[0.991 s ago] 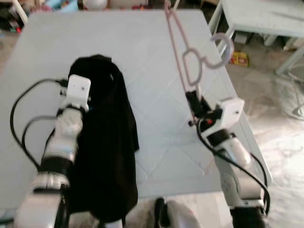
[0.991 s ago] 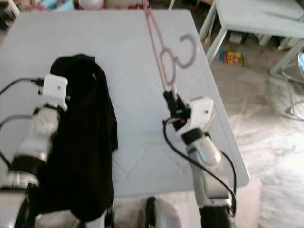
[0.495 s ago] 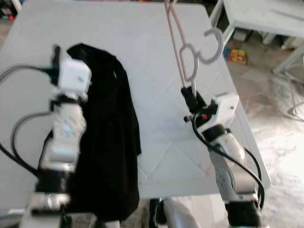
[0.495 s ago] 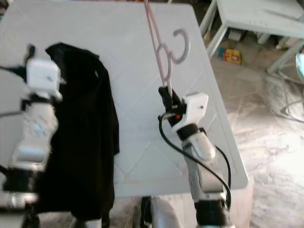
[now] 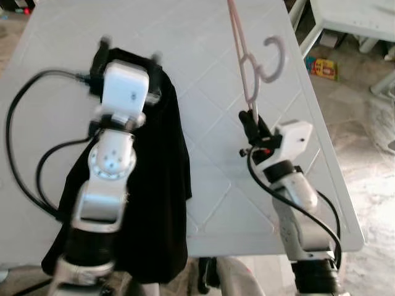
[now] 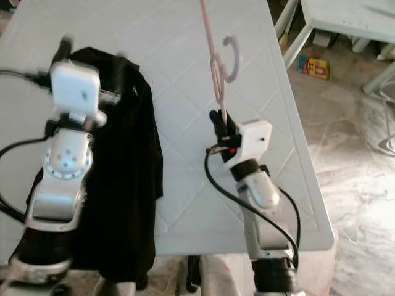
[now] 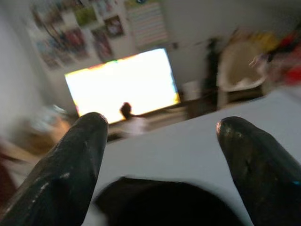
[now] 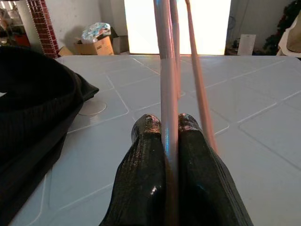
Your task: Hang hanger
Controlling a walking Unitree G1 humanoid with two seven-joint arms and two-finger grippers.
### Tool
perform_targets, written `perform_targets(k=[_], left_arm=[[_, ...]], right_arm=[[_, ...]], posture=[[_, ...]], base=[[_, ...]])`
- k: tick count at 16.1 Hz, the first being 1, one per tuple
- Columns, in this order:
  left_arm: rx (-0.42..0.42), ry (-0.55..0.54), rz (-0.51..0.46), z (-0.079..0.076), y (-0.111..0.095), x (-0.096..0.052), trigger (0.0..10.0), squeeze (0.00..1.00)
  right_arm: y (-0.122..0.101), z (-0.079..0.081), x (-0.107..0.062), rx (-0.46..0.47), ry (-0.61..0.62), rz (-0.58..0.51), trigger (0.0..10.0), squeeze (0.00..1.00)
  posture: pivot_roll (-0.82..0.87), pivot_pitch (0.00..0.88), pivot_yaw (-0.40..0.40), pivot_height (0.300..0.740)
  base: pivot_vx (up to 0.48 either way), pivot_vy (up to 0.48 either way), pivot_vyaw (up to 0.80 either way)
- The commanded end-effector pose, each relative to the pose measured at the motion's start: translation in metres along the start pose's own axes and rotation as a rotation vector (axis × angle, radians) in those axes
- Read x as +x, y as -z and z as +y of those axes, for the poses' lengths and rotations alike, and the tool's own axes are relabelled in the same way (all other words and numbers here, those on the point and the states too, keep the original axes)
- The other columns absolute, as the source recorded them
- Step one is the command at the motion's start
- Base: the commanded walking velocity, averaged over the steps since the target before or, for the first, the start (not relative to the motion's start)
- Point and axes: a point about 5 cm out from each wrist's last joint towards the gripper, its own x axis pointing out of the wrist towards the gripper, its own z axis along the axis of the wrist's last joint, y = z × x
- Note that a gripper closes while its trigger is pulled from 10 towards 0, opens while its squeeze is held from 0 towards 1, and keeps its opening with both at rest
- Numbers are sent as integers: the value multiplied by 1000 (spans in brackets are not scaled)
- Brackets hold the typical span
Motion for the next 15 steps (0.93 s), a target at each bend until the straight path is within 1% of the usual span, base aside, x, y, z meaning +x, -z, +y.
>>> perform_targets(k=[1,2,3,4,5,6,7,9,10,11,13,15], left_arm=[[-166,58,180,-11,16,-13,10000,1000],[-317,86,321,-20,29,-29,10000,1000],[-413,88,448,-26,43,-47,10000,1000],[-449,100,527,-29,51,-59,10000,1000],[-431,141,598,-31,59,-70,10000,1000],[-442,140,617,-30,61,-74,10000,1000],[-456,162,676,-25,61,-83,10000,1000],[-398,180,740,-18,67,-98,10000,1000],[-362,168,765,-13,79,-110,10000,1000],[-327,140,789,-6,93,-116,10000,1000],[-251,99,819,9,120,-120,10000,1000],[-162,43,836,36,150,-120,10000,1000]], right_arm=[[60,-3,-27,81,56,290,10000,0],[59,-3,-26,74,49,287,10000,0],[59,-5,-25,73,53,285,10000,0],[59,-6,-25,72,57,286,10000,0],[60,-7,-25,70,58,287,10000,0],[61,-7,-24,68,57,288,10000,0],[62,-6,-24,63,52,289,10000,0],[63,-7,-23,52,47,289,10000,0],[64,-8,-21,51,51,287,10000,0],[64,-8,-20,51,55,284,10000,0],[64,-7,-16,52,54,279,10000,0],[63,-4,-14,52,47,276,10000,0]], posture=[[137,342,-15,740],[140,341,-13,740],[146,341,-11,740],[150,341,-11,740],[155,339,-11,740],[154,338,-12,740],[156,335,-10,740],[159,322,-5,740],[161,312,-3,740],[160,307,-4,740],[155,301,-12,740],[145,300,-23,740]], base=[[0,0,0],[0,0,0],[0,0,0],[0,0,0],[0,0,0],[0,0,0],[0,0,0],[0,0,0],[0,0,0],[0,0,0],[0,0,0],[0,0,0]])
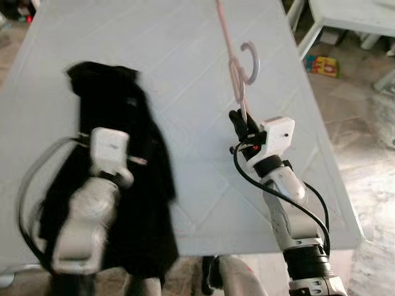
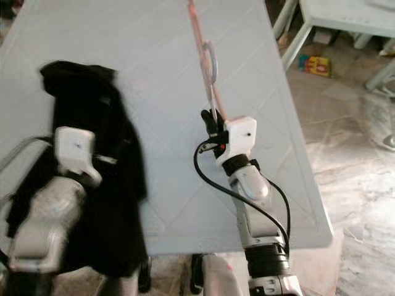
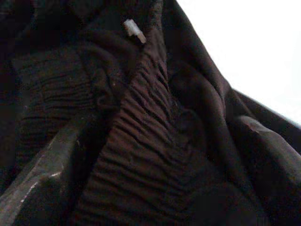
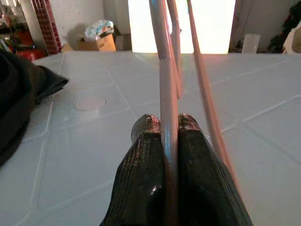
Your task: Hang hanger
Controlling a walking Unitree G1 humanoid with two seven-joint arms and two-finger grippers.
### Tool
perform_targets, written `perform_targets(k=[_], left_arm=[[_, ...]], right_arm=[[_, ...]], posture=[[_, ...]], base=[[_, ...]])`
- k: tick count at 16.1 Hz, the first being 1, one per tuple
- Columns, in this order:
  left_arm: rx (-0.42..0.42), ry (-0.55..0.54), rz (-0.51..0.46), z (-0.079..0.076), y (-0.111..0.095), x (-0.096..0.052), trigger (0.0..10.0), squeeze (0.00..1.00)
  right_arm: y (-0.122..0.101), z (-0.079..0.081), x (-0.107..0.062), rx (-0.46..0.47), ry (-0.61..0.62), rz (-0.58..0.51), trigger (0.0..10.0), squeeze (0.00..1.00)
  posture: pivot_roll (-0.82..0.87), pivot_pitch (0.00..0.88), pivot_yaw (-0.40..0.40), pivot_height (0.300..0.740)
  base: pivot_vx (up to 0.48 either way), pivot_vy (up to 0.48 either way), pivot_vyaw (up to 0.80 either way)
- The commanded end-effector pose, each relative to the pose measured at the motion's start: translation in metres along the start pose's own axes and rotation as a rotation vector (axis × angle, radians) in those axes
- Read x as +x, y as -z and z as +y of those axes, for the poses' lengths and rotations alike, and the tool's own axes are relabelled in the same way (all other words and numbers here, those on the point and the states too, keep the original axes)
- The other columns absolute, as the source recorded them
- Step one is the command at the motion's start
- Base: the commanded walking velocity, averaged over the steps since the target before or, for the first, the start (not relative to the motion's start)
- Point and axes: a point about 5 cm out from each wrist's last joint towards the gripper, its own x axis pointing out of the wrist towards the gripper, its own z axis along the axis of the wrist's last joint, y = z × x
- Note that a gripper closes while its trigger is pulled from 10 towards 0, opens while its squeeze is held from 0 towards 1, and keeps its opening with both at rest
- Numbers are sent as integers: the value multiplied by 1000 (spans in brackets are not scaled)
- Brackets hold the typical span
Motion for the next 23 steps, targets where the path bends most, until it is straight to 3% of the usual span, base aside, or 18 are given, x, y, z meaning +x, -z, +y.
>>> perform_targets(k=[1,3,6,8,9,10,11,12,13,14,17,20,23], left_arm=[[1,-108,253,30,61,-6,10000,1000],[91,-190,202,70,51,23,10000,1000],[182,-197,114,86,17,59,10000,1000],[194,-202,76,88,-2,73,10000,1000],[205,-180,-7,81,-28,87,10000,1000],[209,-152,-60,74,-40,93,10000,1000],[237,-83,-179,55,-59,99,10000,988],[244,-61,-232,48,-65,99,10000,639],[252,-46,-264,43,-66,98,10000,463],[278,-8,-360,28,-63,85,10000,0],[266,-70,-429,11,-54,57,10000,0],[276,-192,-543,3,-70,20,10000,0],[245,-250,-504,-3,-66,-24,10000,0]], right_arm=[[53,-5,-29,87,66,254,10000,0],[52,-9,-29,84,68,251,10000,0],[50,-11,-26,91,81,248,10000,0],[49,-10,-25,89,76,243,10000,0],[46,-11,-23,84,81,229,10000,0],[45,-13,-23,78,91,224,10000,0],[45,-18,-26,67,114,223,10000,0],[46,-21,-27,64,127,222,10000,0],[47,-22,-29,63,135,222,10000,0],[47,-25,-31,56,160,216,10000,0],[49,-28,-35,56,198,212,10000,0],[52,-23,-35,54,176,221,10000,0],[56,-13,-28,53,116,231,10000,0]], posture=[[141,300,-29,740],[114,306,-44,740],[96,306,-62,740],[80,300,-60,740],[73,293,-53,740],[72,283,-44,740],[70,271,-31,740],[70,262,-21,740],[67,253,-6,740],[56,238,20,740],[55,222,40,740],[89,221,25,740],[154,225,14,740]], base=[[0,0,0],[0,0,0],[0,0,0],[0,0,0],[0,0,0],[0,0,0],[0,0,0],[0,0,0],[0,0,0],[0,0,0],[0,0,0],[0,0,0],[0,0,0]])
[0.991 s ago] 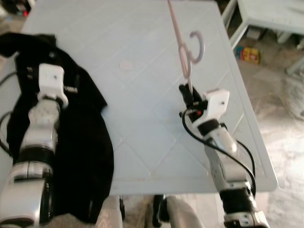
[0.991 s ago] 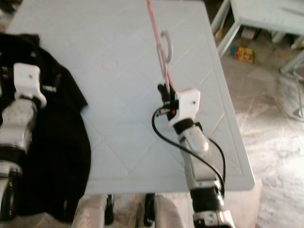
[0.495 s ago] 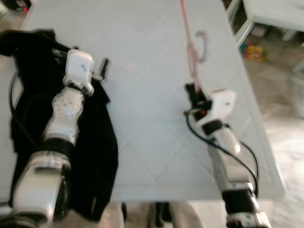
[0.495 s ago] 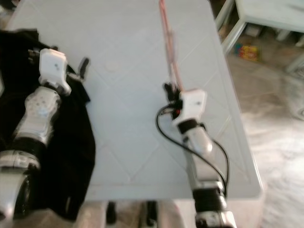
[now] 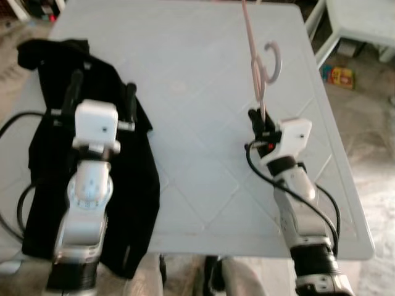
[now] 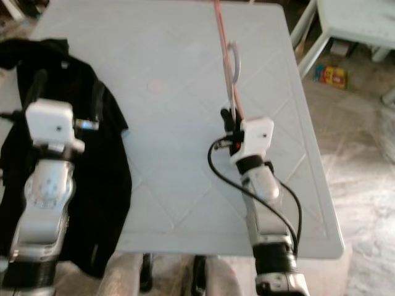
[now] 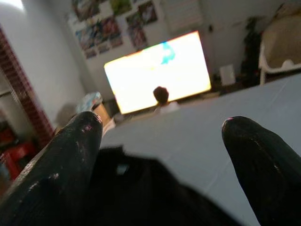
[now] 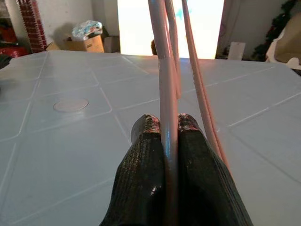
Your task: Hang hanger
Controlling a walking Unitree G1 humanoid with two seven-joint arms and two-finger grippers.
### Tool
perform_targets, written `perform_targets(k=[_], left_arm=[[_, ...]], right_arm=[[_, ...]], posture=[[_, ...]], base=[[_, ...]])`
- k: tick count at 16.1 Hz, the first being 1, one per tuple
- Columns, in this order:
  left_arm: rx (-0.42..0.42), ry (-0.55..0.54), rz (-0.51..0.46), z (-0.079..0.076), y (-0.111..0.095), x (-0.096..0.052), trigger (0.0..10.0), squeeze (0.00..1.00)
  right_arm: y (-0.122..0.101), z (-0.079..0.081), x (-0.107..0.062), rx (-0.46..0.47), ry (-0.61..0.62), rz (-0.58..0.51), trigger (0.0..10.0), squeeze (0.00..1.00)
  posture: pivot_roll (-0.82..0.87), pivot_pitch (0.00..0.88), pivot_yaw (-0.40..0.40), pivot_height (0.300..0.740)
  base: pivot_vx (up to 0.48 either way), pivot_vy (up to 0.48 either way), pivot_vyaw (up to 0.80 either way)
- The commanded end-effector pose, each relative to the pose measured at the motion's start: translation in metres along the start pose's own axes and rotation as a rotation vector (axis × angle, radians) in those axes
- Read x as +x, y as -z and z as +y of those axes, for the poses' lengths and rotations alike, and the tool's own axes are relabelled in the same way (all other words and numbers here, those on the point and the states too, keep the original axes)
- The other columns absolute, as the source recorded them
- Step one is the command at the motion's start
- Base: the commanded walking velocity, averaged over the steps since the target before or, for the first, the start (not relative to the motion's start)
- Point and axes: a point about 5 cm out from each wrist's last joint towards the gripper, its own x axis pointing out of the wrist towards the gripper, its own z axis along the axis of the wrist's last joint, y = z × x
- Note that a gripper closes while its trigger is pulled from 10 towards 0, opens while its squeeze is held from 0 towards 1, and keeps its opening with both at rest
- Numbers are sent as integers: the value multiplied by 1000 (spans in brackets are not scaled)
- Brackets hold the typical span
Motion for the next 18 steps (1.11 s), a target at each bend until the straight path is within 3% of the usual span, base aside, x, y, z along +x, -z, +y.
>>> perform_targets(k=[1,2,3,5,9,11,12,13,14,15,18], left_arm=[[31,-19,60,7,2,-16,10000,0],[47,-19,106,10,7,-28,10000,0],[61,-37,244,19,21,-54,10000,0],[59,-119,412,35,39,-76,10000,0],[54,-253,652,58,65,-104,10000,0],[60,-225,737,59,84,-107,10000,0],[29,-151,795,55,102,-99,10000,0],[4,-22,825,48,117,-80,10000,0],[-29,-24,806,48,122,-63,10000,0],[15,25,794,47,129,-47,10000,0],[-37,49,776,42,140,-8,10000,0]], right_arm=[[50,8,-22,93,15,234,10000,0],[51,9,-20,96,12,234,10000,0],[52,11,-18,99,4,236,10000,0],[55,12,-17,103,-5,243,10000,0],[59,16,-21,87,-34,257,10000,0],[60,16,-23,91,-26,261,10000,0],[60,17,-23,92,-24,261,10000,0],[60,18,-22,92,-25,258,10000,0],[59,18,-22,91,-26,256,10000,0],[58,17,-22,88,-25,255,10000,0],[55,11,-19,76,-14,250,10000,0]], posture=[[167,225,15,740],[176,228,17,740],[190,230,17,740],[202,233,15,740],[195,244,13,740],[193,245,9,740],[180,245,1,740],[168,246,-3,740],[168,246,-3,740],[153,245,-13,740],[126,248,-22,740]], base=[[0,0,0],[0,0,0],[0,0,0],[0,0,0],[0,0,0],[0,0,0],[0,0,0],[0,0,0],[0,0,0],[0,0,0],[0,0,0]])
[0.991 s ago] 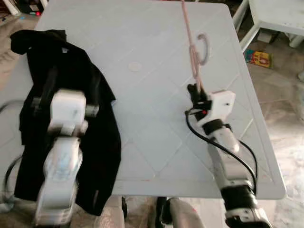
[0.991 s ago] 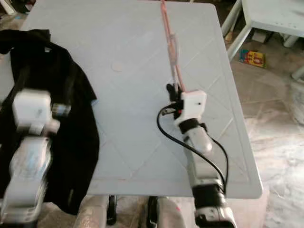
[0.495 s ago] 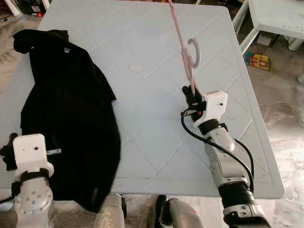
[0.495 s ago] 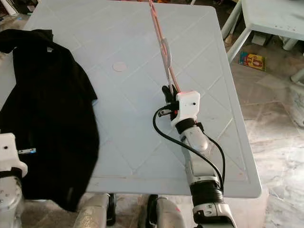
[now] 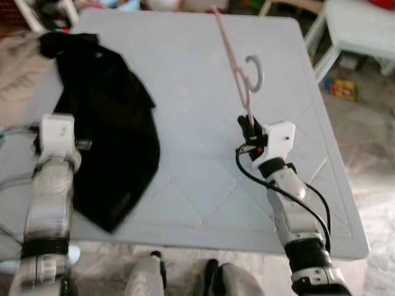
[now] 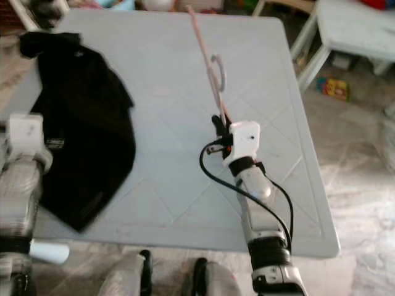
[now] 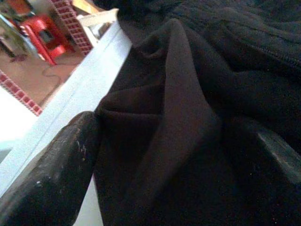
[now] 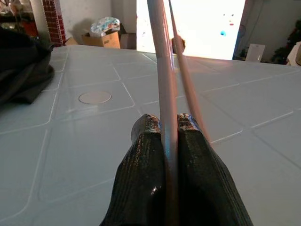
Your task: Hang hanger
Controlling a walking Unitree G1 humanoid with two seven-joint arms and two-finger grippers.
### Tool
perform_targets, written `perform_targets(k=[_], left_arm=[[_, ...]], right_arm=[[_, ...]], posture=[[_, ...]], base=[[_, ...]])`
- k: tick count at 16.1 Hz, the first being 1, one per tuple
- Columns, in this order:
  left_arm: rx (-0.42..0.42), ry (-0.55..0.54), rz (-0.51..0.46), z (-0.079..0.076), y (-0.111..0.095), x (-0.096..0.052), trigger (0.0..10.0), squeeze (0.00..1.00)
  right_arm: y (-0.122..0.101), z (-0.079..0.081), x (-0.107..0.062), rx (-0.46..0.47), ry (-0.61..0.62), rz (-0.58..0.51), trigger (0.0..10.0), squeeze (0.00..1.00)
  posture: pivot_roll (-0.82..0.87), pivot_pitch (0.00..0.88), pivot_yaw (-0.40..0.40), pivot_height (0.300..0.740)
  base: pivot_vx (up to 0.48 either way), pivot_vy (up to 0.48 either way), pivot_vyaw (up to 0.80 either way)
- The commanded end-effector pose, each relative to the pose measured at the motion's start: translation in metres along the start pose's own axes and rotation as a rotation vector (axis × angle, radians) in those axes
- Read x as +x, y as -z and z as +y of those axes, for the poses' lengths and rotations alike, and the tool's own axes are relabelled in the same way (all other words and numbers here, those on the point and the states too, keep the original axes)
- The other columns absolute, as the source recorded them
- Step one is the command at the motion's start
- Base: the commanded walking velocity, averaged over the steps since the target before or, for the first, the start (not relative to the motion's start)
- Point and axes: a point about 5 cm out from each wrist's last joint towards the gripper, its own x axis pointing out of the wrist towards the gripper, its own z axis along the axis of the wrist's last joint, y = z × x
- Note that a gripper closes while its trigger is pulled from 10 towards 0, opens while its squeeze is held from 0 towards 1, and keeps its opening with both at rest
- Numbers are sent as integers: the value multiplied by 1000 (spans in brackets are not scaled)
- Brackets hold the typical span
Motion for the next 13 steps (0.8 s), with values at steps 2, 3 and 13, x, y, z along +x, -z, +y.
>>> perform_targets(k=[2,3,13], left_arm=[[30,165,171,-35,36,0,10000,0],[41,322,154,-73,26,6,10000,0],[-11,335,8,-132,24,-11,10000,0]], right_arm=[[40,7,-19,92,22,194,10000,0],[40,7,-19,90,28,194,10000,0],[39,1,-25,78,100,181,10000,0]], posture=[[117,252,-25,740],[101,252,-24,740],[73,250,-4,740]], base=[[0,0,0],[0,0,0],[0,0,0]])
